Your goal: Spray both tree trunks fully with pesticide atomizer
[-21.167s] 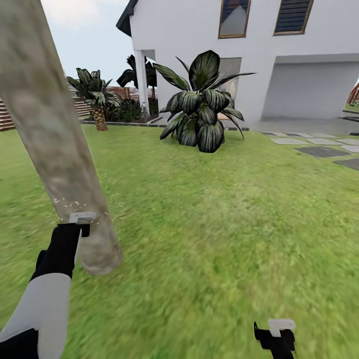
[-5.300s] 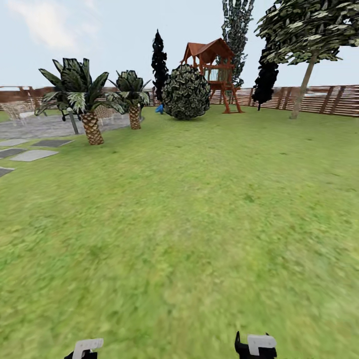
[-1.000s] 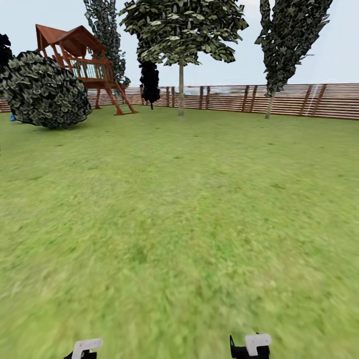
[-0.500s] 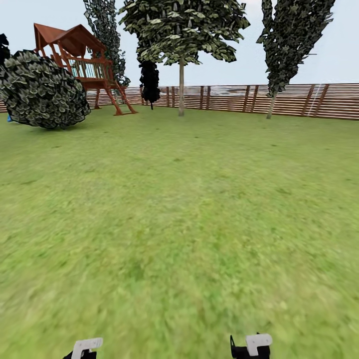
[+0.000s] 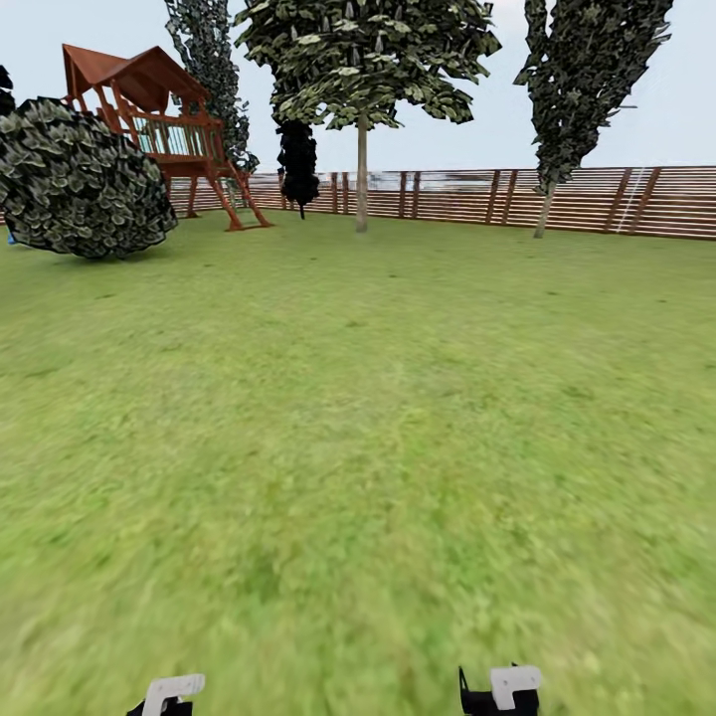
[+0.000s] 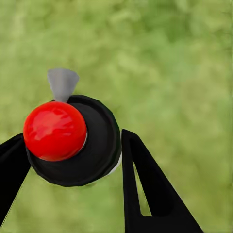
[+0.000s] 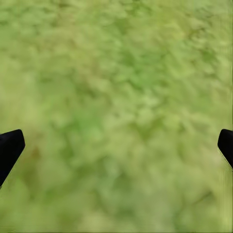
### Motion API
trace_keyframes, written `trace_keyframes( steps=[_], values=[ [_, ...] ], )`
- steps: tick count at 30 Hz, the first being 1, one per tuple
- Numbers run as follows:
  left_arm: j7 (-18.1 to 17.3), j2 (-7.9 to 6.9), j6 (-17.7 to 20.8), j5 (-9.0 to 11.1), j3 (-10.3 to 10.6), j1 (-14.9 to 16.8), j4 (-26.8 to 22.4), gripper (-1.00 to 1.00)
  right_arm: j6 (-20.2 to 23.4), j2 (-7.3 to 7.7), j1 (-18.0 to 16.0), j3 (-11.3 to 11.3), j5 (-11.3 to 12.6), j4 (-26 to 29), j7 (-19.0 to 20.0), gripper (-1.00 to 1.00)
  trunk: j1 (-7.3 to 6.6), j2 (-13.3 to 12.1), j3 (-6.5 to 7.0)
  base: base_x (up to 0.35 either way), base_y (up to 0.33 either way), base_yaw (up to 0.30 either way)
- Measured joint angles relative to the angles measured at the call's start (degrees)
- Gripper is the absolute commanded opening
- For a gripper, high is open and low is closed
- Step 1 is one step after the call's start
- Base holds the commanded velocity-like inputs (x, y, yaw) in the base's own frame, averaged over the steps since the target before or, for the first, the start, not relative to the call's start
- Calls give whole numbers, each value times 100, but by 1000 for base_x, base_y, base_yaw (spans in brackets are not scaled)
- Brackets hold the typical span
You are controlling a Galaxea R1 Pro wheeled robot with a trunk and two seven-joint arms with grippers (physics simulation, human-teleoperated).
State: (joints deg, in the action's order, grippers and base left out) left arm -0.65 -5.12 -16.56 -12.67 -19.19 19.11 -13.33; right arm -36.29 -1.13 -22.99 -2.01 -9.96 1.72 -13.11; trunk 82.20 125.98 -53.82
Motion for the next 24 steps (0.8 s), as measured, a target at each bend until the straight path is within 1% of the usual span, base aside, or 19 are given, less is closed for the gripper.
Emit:
trace_keyframes(
  steps=[4, 24],
  values=[
    [0, 0, 2, 0, -27, 0, 4, -100, 1, 0, 0, 0, 0, 0, 0, 100, 0, 0, 0, 339, 0, 0],
    [0, 0, 0, 0, -29, 0, 0, -100, 2, 0, 0, 0, 0, -2, 0, 100, 0, 0, 0, 339, 0, 0]
  ],
)
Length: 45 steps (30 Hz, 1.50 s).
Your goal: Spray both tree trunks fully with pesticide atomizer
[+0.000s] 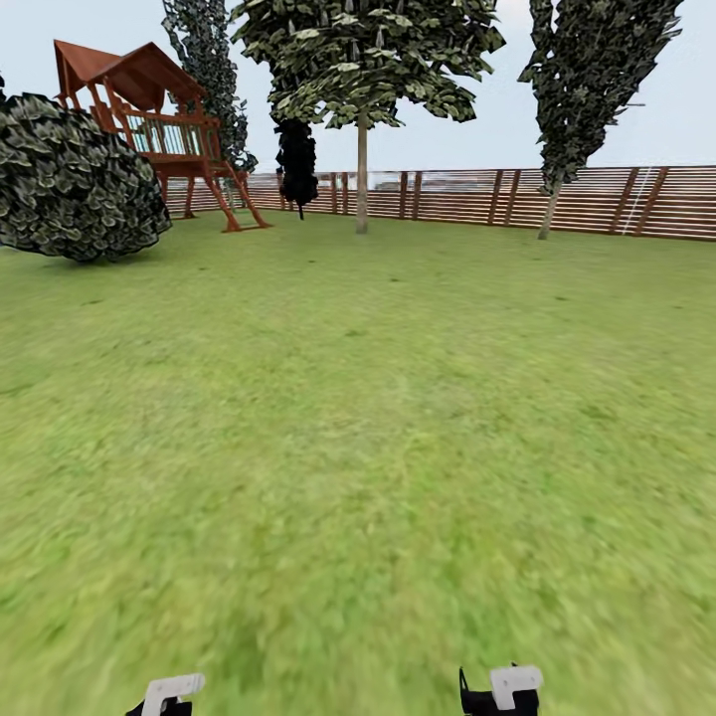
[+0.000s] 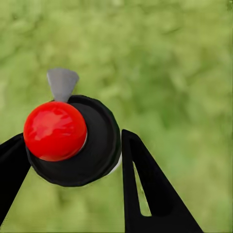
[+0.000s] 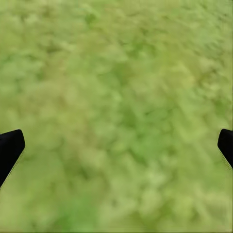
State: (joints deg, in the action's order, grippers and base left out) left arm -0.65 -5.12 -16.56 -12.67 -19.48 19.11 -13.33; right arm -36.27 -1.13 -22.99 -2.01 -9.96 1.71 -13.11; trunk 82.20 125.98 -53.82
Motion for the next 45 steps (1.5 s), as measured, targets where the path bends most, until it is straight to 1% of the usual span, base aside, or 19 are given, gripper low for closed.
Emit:
trace_keyframes(
  steps=[45],
  values=[
    [0, 0, -1, 0, -5, 0, 2, -100, -2, 16, 0, -1, -9, -7, 0, 100, 0, 0, 0, 339, 0, 0]
  ],
)
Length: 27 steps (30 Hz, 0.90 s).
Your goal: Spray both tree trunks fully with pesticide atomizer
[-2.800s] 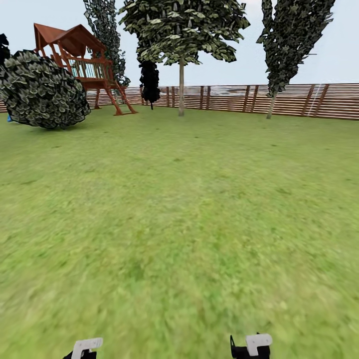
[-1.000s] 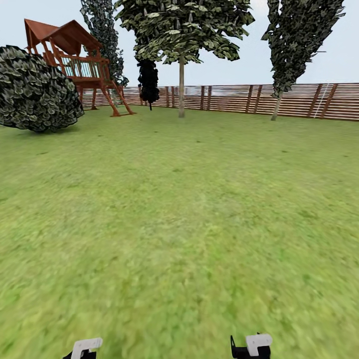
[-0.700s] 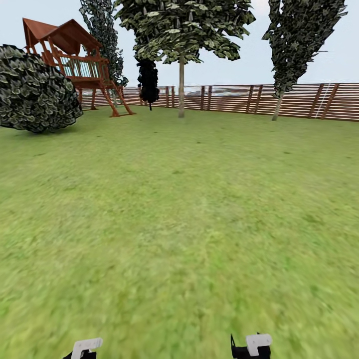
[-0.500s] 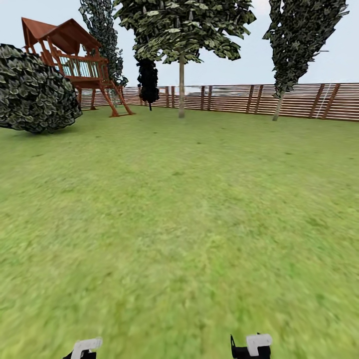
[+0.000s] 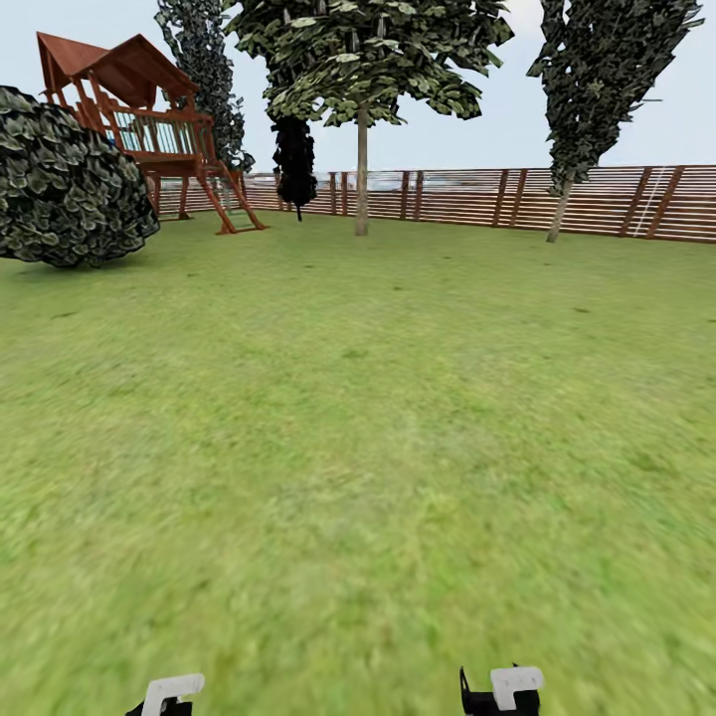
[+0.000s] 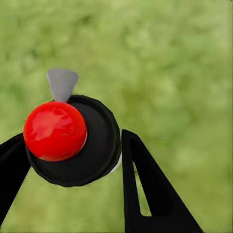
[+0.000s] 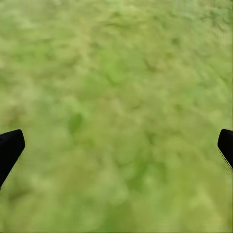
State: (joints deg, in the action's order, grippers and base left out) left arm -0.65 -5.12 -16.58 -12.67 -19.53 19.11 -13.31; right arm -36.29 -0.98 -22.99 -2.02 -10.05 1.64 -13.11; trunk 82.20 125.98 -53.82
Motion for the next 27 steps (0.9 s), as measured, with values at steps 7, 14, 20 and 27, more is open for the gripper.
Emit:
trace_keyframes(
  steps=[7, 14, 20, 27],
  values=[
    [0, -5, -6, -1, 0, 0, -2, -100, 2, 2, 0, -7, -9, -3, 0, 100, 0, 0, 0, 339, 0, 0],
    [0, 0, -6, -1, 5, 0, 6, -100, 3, 0, 0, -7, -9, -5, 0, 100, 0, 0, 0, 339, 0, 0],
    [0, 0, -6, 0, 5, 0, 0, -100, 2, -7, 0, -7, -9, -1, 0, 100, 0, 0, 0, 339, 0, 0],
    [0, 0, -6, -2, 5, 0, -1, -100, 0, -7, 0, -7, -9, 0, 0, 100, 0, 0, 0, 339, 0, 0]
  ],
)
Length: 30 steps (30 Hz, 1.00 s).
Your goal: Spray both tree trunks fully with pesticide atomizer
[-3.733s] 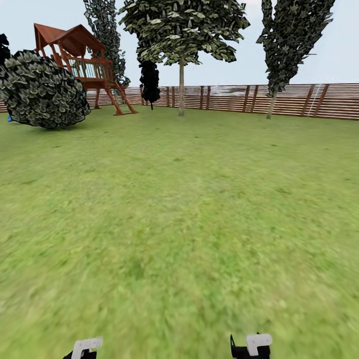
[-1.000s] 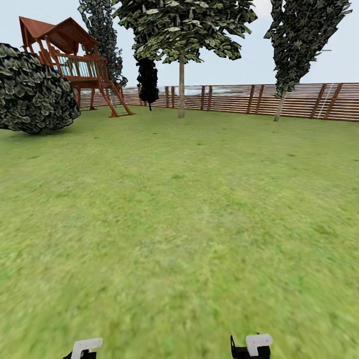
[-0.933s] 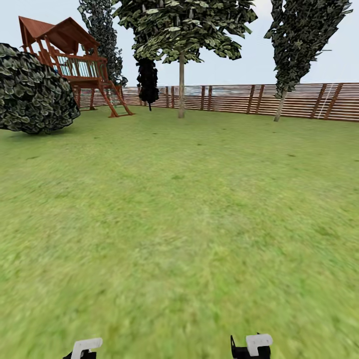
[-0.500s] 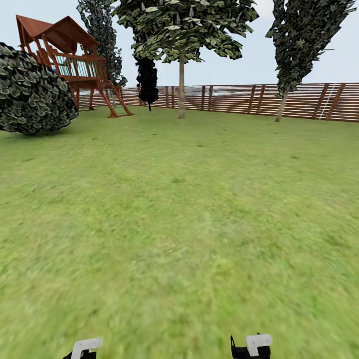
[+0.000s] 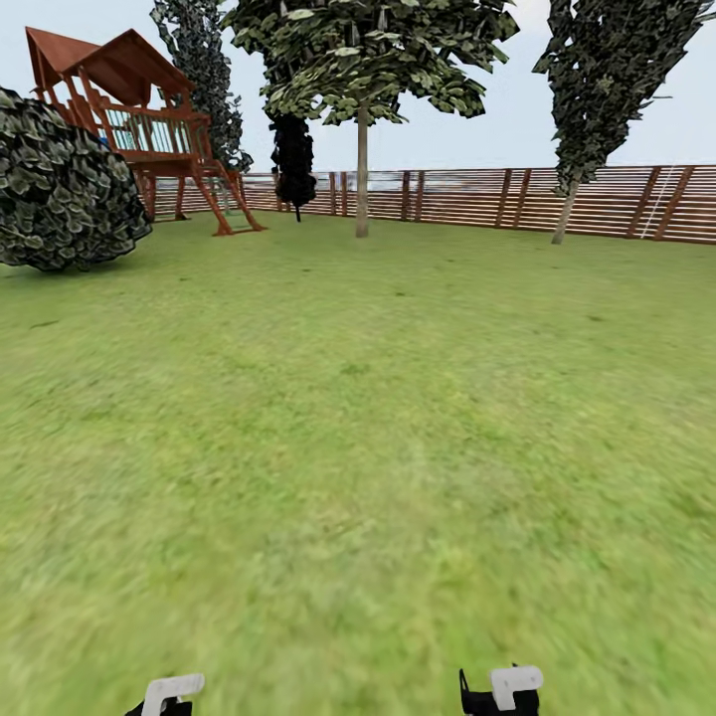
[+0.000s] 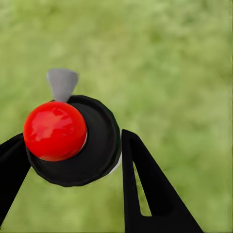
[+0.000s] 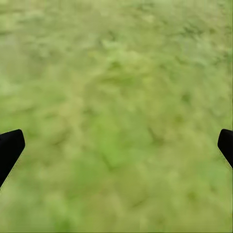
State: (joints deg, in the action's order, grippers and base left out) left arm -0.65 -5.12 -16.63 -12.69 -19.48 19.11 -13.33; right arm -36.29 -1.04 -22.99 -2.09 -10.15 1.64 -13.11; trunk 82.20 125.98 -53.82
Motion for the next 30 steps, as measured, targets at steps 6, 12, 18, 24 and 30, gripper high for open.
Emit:
trace_keyframes(
  steps=[6, 12, 18, 24, 30],
  values=[
    [0, 0, 0, 1, 0, 0, 0, -100, 5, 0, 0, 0, 0, -1, 0, 100, 0, 0, 0, 339, 0, 0],
    [0, 0, 0, 2, 0, 0, 0, -100, 8, 0, 0, 0, 0, -2, 0, 100, 0, 0, 0, 340, 0, 0],
    [0, 0, 0, 2, 0, 0, 0, -100, 9, 0, 0, 0, 0, -3, 0, 100, 0, 0, 0, 340, 0, 0],
    [0, 0, 0, 2, 0, 0, 0, -100, 9, 0, 0, 0, 0, -7, 0, 100, 0, 0, 0, 339, 0, 0],
    [0, 0, 0, 1, 0, 0, 0, -100, 9, 0, 0, 0, 0, -5, 0, 100, 0, 0, 0, 339, 0, 0]
  ],
)
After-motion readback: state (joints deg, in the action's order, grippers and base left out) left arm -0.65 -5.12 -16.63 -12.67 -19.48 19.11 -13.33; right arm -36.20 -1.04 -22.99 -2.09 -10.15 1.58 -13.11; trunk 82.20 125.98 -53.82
